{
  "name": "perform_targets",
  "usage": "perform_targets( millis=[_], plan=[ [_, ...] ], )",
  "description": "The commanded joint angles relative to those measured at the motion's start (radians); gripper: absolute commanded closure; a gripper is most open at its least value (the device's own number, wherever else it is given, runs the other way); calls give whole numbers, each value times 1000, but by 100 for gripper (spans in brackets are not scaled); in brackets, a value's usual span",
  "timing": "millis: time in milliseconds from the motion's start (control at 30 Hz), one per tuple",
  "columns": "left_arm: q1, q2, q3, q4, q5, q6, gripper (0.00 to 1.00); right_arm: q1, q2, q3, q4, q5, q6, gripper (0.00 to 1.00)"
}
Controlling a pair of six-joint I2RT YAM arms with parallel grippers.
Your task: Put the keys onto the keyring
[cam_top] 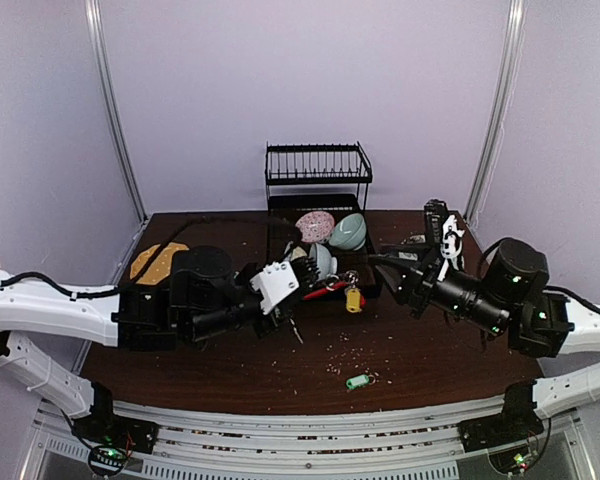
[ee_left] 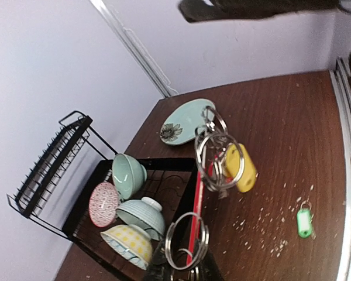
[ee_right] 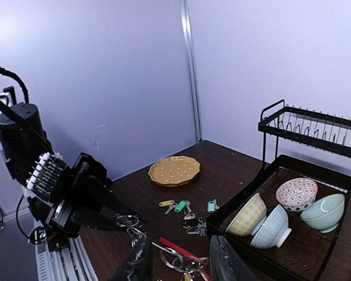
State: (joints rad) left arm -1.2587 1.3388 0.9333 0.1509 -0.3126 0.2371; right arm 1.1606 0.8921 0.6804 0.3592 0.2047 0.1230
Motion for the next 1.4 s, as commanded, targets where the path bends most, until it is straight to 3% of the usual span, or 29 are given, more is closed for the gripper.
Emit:
perform_targets(
  millis=[0,67,167,300,433,533,667,800,933,1200,1367],
  plan=[
    [-33,-112,-84,-13,85,490,100,-117,-51,85,-262,-496,-10,61],
    [-59,-139,-100,-49,127,631,100,-173,-45,129,-334,-646,13,57],
    [-104,-153,-78,-118,136,767,100,-220,8,212,-434,-729,39,55],
    [-208,-103,-60,-133,-61,930,100,-227,86,284,-504,-712,44,59],
    [-280,-54,-119,49,-297,1138,100,-197,159,285,-488,-838,37,65],
    [-288,-70,-170,166,-301,1201,100,-117,181,287,-500,-839,-37,68],
    [-291,-100,-179,185,-220,1168,100,-90,205,264,-469,-841,-52,67],
    [-294,-74,-171,205,-241,1168,100,-76,234,234,-409,-849,-41,62],
    [-295,-61,-150,209,-248,1118,100,-57,253,207,-330,-794,-23,65],
    [-281,-73,-68,123,-242,729,100,-49,97,108,-191,-674,-4,67],
    [-249,-21,32,43,-316,504,100,-38,19,93,-176,-474,69,71]
  ],
)
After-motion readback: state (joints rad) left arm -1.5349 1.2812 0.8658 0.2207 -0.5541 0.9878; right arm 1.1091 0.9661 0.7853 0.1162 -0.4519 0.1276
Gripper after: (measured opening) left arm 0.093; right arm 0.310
